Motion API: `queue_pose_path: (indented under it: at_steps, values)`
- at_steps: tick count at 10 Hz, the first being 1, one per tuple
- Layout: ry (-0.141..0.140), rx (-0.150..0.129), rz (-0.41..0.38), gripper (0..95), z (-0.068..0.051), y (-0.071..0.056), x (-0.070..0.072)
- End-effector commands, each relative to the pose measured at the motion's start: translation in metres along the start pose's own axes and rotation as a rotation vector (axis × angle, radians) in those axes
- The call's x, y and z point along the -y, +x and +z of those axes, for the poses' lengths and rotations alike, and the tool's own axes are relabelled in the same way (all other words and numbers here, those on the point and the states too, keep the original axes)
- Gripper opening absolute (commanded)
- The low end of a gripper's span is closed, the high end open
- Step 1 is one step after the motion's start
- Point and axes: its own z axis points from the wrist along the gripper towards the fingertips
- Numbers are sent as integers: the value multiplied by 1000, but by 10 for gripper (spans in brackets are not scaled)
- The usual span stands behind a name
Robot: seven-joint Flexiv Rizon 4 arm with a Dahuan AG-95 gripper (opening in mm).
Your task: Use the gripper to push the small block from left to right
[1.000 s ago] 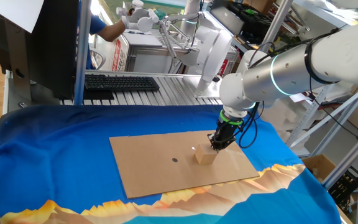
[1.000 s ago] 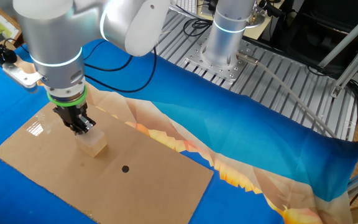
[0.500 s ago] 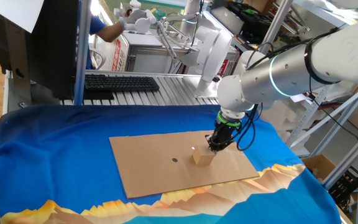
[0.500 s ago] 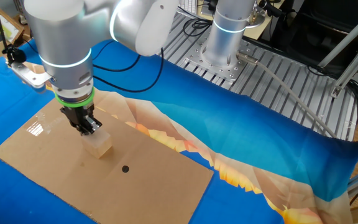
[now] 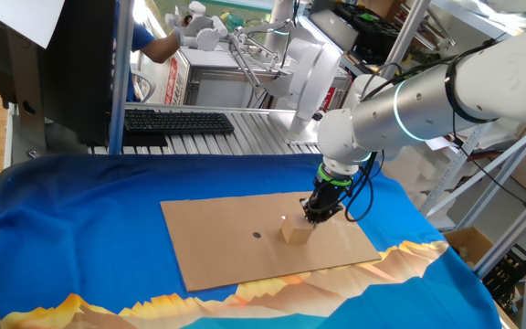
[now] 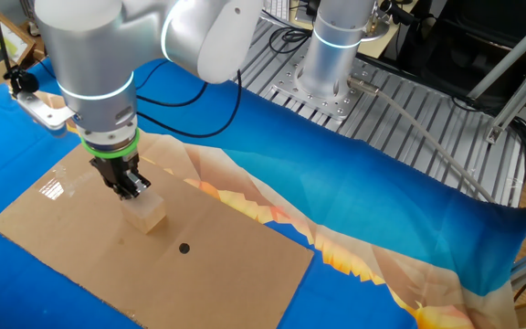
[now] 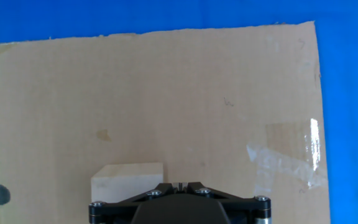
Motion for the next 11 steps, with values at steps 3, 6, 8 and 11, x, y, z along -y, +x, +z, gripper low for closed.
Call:
queue_pose_path:
  at_steps: [3,6,8,11]
  values:
    - [-20,-5,14,0,23,2,-1]
    - [-16,-6,31,0,26,6,-1]
    - [4,-32,26,0,23,4,0]
    - [22,-62,-4,0,12,0,5]
